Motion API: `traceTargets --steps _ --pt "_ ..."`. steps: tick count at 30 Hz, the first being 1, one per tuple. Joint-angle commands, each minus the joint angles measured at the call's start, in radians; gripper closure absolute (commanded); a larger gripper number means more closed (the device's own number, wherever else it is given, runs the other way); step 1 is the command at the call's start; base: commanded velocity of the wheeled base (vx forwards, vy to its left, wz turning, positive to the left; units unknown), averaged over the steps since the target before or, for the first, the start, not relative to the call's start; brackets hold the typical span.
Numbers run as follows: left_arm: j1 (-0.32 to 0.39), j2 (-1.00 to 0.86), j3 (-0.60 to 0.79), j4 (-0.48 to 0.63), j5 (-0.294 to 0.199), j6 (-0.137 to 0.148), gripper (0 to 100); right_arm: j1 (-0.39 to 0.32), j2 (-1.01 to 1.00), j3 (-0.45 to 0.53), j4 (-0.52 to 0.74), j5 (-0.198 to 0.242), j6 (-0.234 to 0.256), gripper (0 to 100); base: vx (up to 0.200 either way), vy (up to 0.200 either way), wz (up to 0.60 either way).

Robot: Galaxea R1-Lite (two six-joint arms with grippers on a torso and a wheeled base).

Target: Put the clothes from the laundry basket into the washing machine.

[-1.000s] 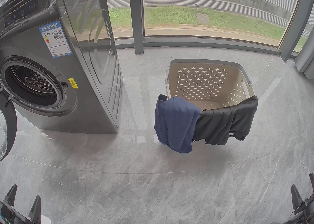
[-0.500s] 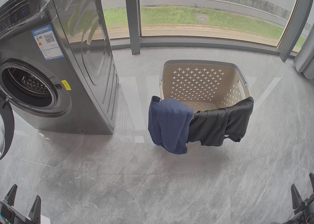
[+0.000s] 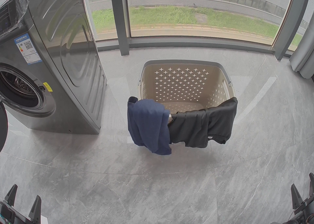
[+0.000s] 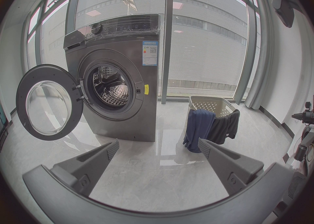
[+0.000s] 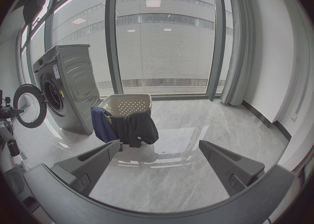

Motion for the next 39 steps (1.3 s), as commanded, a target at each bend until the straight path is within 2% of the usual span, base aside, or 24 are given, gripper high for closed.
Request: traceTargets --steps 1,12,18,33,39 --pt "-0.001 -0.018 0.016 0.000 0.001 -0.001 0 0.000 -0.016 0.016 0.000 0.000 0.000 0 0.000 0.000 0.00" --pt "-0.001 -0.018 0.016 0.000 0.001 -0.002 0 0.000 -0.016 0.016 0.000 0.000 0.000 0 0.000 0.000 0.00" --pt "-0.001 -0.018 0.016 0.000 0.001 -0.001 0 0.000 -0.016 0.016 0.000 0.000 0.000 0 0.000 -0.200 0.00" --pt "-0.001 -0.018 0.016 0.000 0.001 -0.001 0 0.000 -0.016 0.016 0.000 0.000 0.000 0 0.000 0.000 0.00" --pt "-0.001 -0.018 0.016 0.000 0.001 -0.001 0 0.000 -0.016 0.016 0.000 0.000 0.000 0 0.200 0.000 0.00"
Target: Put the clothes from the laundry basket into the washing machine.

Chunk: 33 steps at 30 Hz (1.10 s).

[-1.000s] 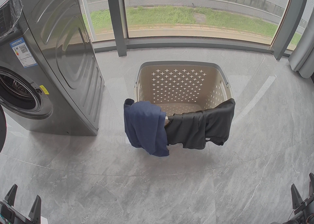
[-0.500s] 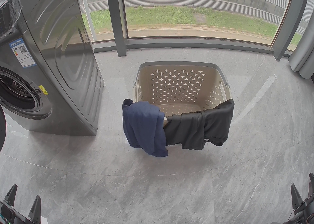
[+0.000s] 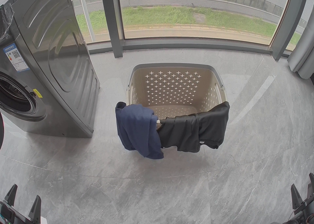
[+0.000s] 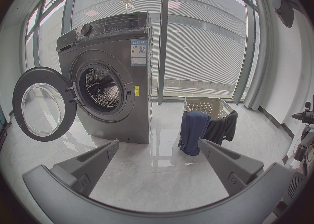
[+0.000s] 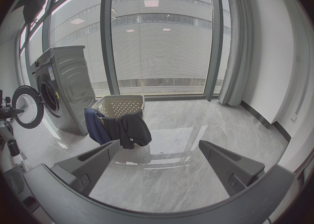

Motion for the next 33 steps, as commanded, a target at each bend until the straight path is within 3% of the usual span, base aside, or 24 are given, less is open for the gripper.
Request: traceTargets --steps 1,9,15,30,33 --pt "0.000 -0.018 0.016 0.000 0.000 -0.001 0 0.001 -0.016 0.016 0.000 0.000 0.000 0 0.000 0.000 0.00" --pt "0.000 -0.018 0.016 0.000 0.000 -0.001 0 0.001 -0.016 0.016 0.000 0.000 0.000 0 0.000 0.000 0.00" --pt "0.000 -0.018 0.016 0.000 0.000 -0.001 0 0.001 -0.016 0.016 0.000 0.000 0.000 0 0.000 -0.200 0.00" --pt "0.000 -0.018 0.016 0.000 0.000 -0.002 0 0.001 -0.016 0.016 0.000 0.000 0.000 0 0.000 0.000 0.00" --pt "0.000 -0.018 0.016 0.000 0.000 -0.001 0 0.001 -0.016 0.016 0.000 0.000 -0.002 0 0.200 0.000 0.00"
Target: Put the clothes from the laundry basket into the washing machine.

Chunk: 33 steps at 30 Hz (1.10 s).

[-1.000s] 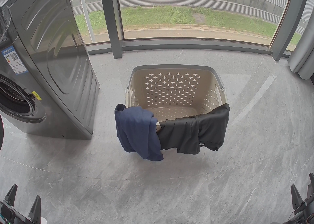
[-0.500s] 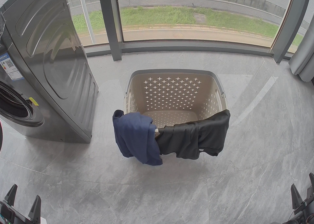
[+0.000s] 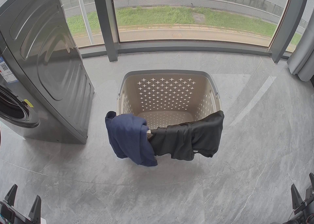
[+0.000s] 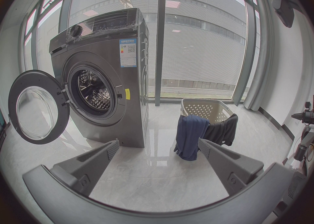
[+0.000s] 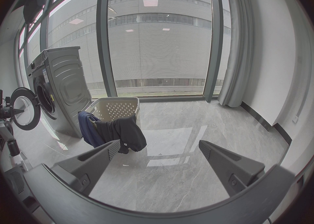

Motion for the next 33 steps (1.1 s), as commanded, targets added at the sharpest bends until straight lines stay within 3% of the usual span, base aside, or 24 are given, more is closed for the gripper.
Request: traceTargets --steps 1,6,30,33 --pt "0.000 -0.018 0.016 0.000 0.001 0.000 0 0.000 -0.016 0.016 0.000 0.000 -0.002 0 0.200 0.000 0.00" --pt "0.000 -0.018 0.016 0.000 0.001 0.000 0 0.000 -0.016 0.016 0.000 0.000 0.001 0 0.200 0.000 0.00" --pt "0.000 -0.018 0.016 0.000 0.001 0.000 0 -0.001 -0.016 0.015 -0.010 0.000 0.012 0 0.000 0.000 0.00" --pt "0.000 -0.018 0.016 0.000 0.001 0.000 0 -0.009 0.008 -0.111 -0.056 -0.009 0.053 0 0.000 0.000 0.00"
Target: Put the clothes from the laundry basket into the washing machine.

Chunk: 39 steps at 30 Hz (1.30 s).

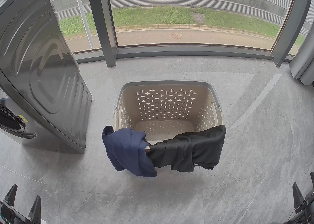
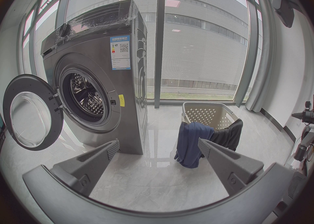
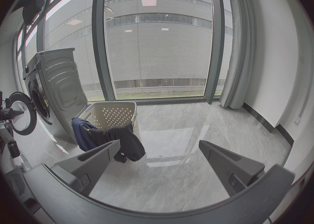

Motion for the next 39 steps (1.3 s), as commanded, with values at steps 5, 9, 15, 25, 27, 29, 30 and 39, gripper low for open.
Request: traceTargets --steps 5,9,15,25,27,29,30,39 --pt "0.000 -0.018 0.016 0.000 0.001 -0.001 0 0.007 0.243 -0.143 -0.056 0.016 0.053 0 0.000 0.000 0.00" --pt "0.000 -0.018 0.016 0.000 0.001 -0.001 0 0.055 0.403 -0.074 -0.125 0.050 0.062 0 0.000 0.000 0.00" --pt "0.000 -0.018 0.016 0.000 0.001 -0.001 0 0.082 0.731 -0.054 -0.381 0.056 0.082 0 0.000 0.000 0.00" --pt "0.000 -0.018 0.016 0.000 0.001 -0.001 0 0.122 1.010 -0.049 -0.560 0.056 0.130 0 0.000 0.000 0.00" --pt "0.000 -0.018 0.016 0.000 0.001 -0.001 0 0.148 1.065 -0.051 -0.563 0.056 0.153 0 0.000 0.000 0.00" --pt "0.000 -0.018 0.016 0.000 0.001 -0.001 0 0.165 1.107 -0.057 -0.574 0.056 0.168 0 0.000 0.000 0.00" --pt "0.000 -0.018 0.016 0.000 0.001 -0.001 0 0.167 1.111 -0.057 -0.576 0.056 0.171 0 0.000 0.000 0.00" --pt "0.000 -0.018 0.016 0.000 0.001 -0.001 0 0.182 1.427 -0.042 -0.879 0.052 0.187 0 0.000 0.000 0.00"
